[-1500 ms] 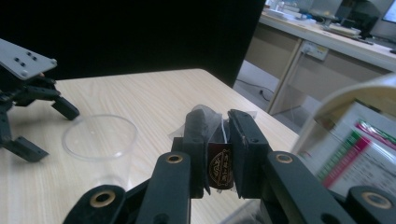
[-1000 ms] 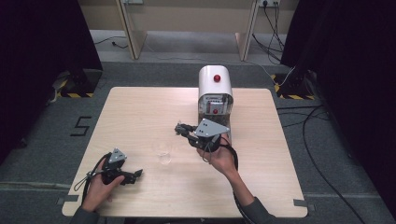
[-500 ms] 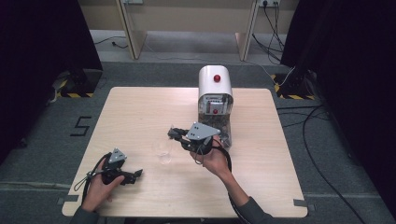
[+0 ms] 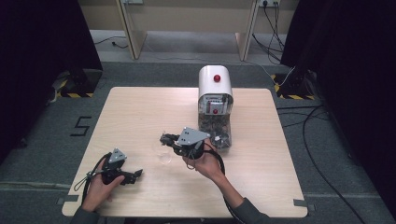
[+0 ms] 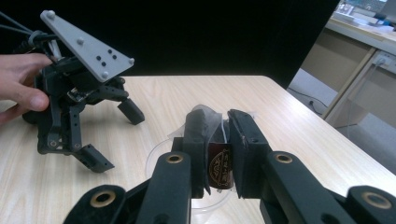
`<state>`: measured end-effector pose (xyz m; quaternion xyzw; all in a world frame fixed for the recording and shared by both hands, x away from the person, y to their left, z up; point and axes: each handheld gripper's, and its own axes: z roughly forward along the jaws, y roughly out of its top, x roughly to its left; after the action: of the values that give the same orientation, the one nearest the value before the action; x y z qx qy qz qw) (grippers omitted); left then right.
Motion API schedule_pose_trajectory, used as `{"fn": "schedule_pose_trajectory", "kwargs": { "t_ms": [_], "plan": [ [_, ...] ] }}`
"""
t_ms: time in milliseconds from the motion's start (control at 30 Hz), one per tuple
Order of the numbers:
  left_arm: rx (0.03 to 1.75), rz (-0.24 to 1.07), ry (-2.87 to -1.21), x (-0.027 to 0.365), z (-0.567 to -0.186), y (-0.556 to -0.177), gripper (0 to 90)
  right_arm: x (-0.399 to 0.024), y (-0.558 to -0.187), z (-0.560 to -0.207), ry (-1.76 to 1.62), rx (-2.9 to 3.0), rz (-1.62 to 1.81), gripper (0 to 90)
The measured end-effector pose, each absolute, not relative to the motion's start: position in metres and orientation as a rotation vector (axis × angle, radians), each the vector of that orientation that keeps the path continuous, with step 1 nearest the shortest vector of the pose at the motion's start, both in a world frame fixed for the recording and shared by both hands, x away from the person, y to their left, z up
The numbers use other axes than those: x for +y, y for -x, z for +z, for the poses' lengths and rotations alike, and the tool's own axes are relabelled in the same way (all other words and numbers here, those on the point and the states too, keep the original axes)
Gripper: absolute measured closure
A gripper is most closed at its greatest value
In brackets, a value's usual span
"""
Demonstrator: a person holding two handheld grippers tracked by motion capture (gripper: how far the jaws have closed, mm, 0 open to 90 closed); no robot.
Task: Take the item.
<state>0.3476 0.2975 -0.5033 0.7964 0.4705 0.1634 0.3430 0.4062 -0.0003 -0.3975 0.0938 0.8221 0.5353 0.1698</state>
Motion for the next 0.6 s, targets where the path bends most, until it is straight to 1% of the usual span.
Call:
{"fn": "schedule_pose_trajectory", "kwargs": {
  "t_ms": [600],
  "plan": [
    [1.223, 0.425, -2.070, 0.298, -0.503, -0.348, 0.0, 0.015, -0.405, -0.416, -0.253, 2.396, 1.490, 78.2]
  ]
}}
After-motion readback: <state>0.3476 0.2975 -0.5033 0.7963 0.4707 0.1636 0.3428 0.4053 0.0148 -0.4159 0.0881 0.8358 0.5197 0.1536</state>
